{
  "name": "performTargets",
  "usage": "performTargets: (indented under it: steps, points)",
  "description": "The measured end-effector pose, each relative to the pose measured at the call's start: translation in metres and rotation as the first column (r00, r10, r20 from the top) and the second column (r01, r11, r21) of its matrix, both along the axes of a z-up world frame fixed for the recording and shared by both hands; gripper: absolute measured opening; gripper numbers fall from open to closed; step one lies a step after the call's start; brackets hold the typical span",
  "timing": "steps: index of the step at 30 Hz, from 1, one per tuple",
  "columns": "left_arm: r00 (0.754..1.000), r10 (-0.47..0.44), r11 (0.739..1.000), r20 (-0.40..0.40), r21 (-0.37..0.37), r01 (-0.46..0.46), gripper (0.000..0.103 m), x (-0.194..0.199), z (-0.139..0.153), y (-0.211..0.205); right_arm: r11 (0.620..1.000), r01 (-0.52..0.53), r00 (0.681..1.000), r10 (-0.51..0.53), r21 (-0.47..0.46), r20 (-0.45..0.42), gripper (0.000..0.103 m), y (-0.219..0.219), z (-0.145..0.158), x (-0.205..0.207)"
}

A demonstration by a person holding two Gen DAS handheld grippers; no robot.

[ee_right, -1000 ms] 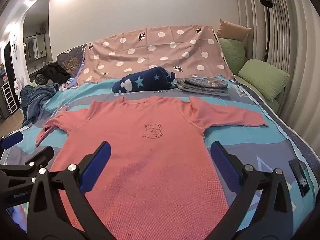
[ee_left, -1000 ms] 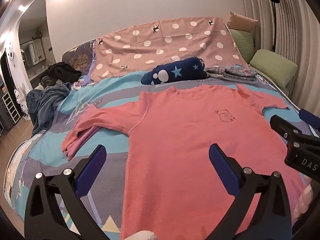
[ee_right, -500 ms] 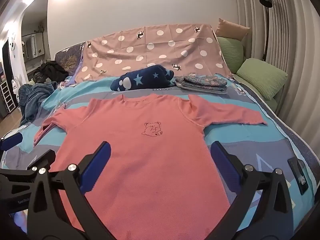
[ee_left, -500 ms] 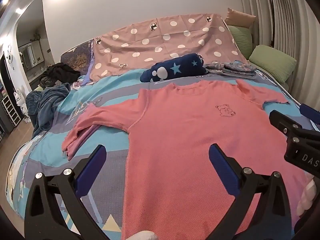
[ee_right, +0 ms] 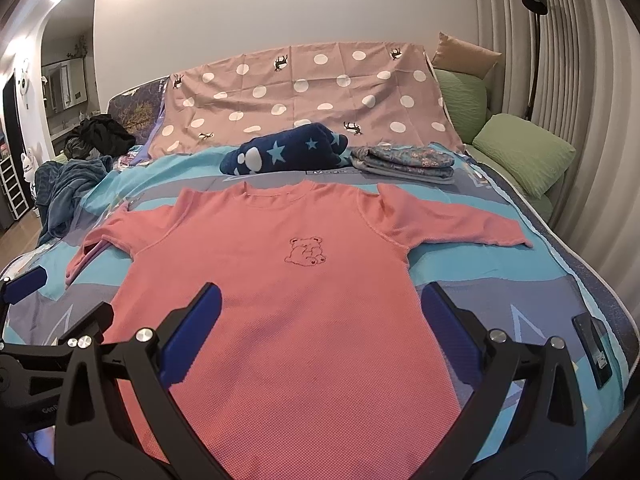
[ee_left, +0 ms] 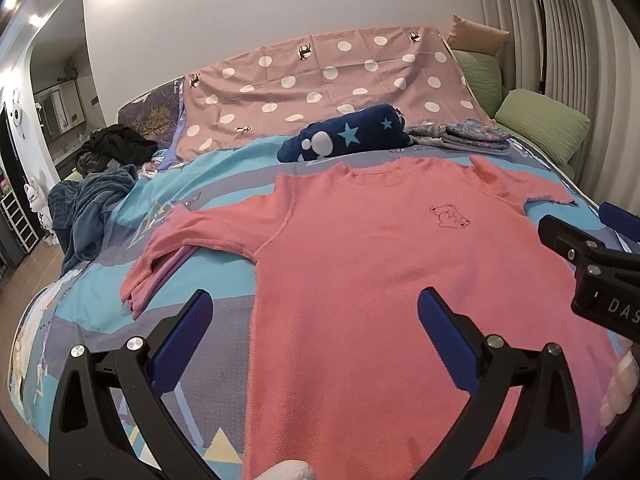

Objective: Fold small clothes

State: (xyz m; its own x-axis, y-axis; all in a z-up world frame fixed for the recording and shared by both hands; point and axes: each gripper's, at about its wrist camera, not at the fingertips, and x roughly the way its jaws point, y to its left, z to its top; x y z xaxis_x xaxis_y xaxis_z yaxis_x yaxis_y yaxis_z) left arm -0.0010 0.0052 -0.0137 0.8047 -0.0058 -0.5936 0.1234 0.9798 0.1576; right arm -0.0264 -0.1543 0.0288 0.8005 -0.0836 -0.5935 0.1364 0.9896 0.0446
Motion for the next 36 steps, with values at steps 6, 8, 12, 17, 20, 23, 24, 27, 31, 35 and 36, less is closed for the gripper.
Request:
performTargets:
  steps: [6,8,12,17,20,23,24,27,31,35,36]
  points:
    - [1.000,-0.015,1.000,0.000,-0.002,0.015,0.102,0.000,-0.001,0.001,0.999,0.029,0.999,-0.029,0.014,0.012,0.101,-0.003,0.001,-0.001]
    - [0.999,-0.029,0.999,-0.016,0.016,0.029,0.102,0.002,-0.003,0.000,0.998,0.049,0.999,-0.050,0.027,0.021,0.101,-0.006,0.002,-0.001]
    - [0.999,-0.042,0.999,-0.017,-0.010,0.042,0.102,0.001,-0.003,0.001,0.997,0.068,0.997,-0.069,0.040,0.023,0.101,-0.011,0.003,0.000]
    - [0.999,-0.044,0.999,-0.016,-0.015,0.044,0.101,0.001,-0.003,0.002,0.997,0.060,0.998,-0.060,0.045,0.013,0.101,-0.012,0.004,0.001]
    - [0.999,-0.045,0.999,-0.016,-0.012,0.045,0.101,0.001,-0.004,0.002,0.997,0.048,0.999,-0.048,0.065,-0.002,0.101,-0.013,0.004,0.003]
    - [0.999,-0.044,0.999,-0.016,-0.015,0.044,0.101,0.001,-0.003,0.002,0.997,0.036,0.999,-0.034,0.072,-0.020,0.101,-0.012,0.002,0.005]
    - [0.999,-0.043,0.999,-0.015,-0.016,0.043,0.101,0.001,-0.004,0.002,0.997,0.033,0.999,-0.032,0.072,-0.025,0.101,-0.011,0.001,0.006]
    - [0.999,-0.037,0.999,-0.021,-0.014,0.037,0.101,0.003,-0.005,0.003,0.997,0.025,0.999,-0.021,0.070,-0.050,0.101,-0.009,-0.002,0.008]
    - [0.998,-0.014,1.000,-0.054,-0.014,0.013,0.098,0.007,-0.011,0.009,0.998,0.002,0.996,0.003,0.062,-0.090,0.101,-0.001,-0.006,0.012]
    - [0.995,0.001,0.999,-0.099,-0.050,-0.006,0.090,0.014,-0.019,0.022,0.998,-0.018,0.990,0.026,0.061,-0.138,0.101,0.008,-0.012,0.016]
    - [0.994,0.007,0.998,-0.106,-0.058,-0.013,0.090,0.015,-0.020,0.025,0.998,-0.021,0.989,0.030,0.063,-0.146,0.101,0.009,-0.013,0.017]
